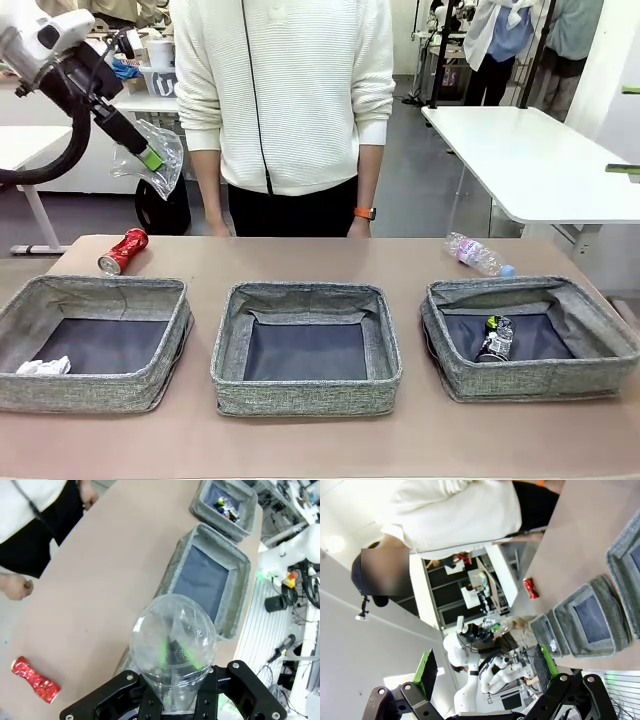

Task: Sort the waste into the appropriate baskets.
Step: Pick up the waste item pointed out by the person.

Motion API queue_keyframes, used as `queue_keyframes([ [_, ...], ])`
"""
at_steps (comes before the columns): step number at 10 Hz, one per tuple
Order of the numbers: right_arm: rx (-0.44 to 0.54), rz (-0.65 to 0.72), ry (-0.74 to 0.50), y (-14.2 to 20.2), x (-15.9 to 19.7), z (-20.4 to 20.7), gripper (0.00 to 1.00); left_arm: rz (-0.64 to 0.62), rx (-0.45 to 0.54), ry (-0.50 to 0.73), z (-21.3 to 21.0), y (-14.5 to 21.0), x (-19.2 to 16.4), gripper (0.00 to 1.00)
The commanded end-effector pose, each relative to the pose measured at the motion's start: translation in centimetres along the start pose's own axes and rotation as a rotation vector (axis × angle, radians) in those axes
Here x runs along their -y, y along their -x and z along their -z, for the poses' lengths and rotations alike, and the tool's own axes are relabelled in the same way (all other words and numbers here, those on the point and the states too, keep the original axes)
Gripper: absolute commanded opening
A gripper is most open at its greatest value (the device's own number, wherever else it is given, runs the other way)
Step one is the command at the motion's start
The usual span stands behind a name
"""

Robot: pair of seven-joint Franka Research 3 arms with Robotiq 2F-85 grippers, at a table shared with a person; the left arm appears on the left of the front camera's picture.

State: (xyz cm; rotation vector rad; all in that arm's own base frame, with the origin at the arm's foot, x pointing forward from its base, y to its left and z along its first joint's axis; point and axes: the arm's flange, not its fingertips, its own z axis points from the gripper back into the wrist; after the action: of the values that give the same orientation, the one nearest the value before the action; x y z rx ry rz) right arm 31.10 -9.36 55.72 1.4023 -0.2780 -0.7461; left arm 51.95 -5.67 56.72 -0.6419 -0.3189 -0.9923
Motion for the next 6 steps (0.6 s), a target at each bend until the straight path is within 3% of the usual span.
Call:
queue_keyframes([
  [1, -0.005, -0.021, -0.025, -0.2, -0.2, 0.2, 1.0, -0.23, -0.045, 0.004, 1.1, -3.1, 2.2, 0.05],
  [2, -0.005, -0.021, -0.025, -0.2, -0.2, 0.2, 1.0, -0.397, -0.169, -0.055, 1.2, -6.7, 5.0, 0.05],
  [3, -0.005, -0.021, -0.025, -0.2, -0.2, 0.2, 1.0, -0.477, -0.315, -0.085, 1.6, -10.7, 7.9, 0.05],
  [4, -0.005, -0.021, -0.025, -0.2, -0.2, 0.2, 1.0, -0.508, -0.421, -0.107, 2.1, -13.8, 9.6, 0.05],
  [6, -0.005, -0.021, -0.025, -0.2, -0.2, 0.2, 1.0, -0.701, -0.626, -0.184, 3.3, -17.8, 11.1, 0.05],
])
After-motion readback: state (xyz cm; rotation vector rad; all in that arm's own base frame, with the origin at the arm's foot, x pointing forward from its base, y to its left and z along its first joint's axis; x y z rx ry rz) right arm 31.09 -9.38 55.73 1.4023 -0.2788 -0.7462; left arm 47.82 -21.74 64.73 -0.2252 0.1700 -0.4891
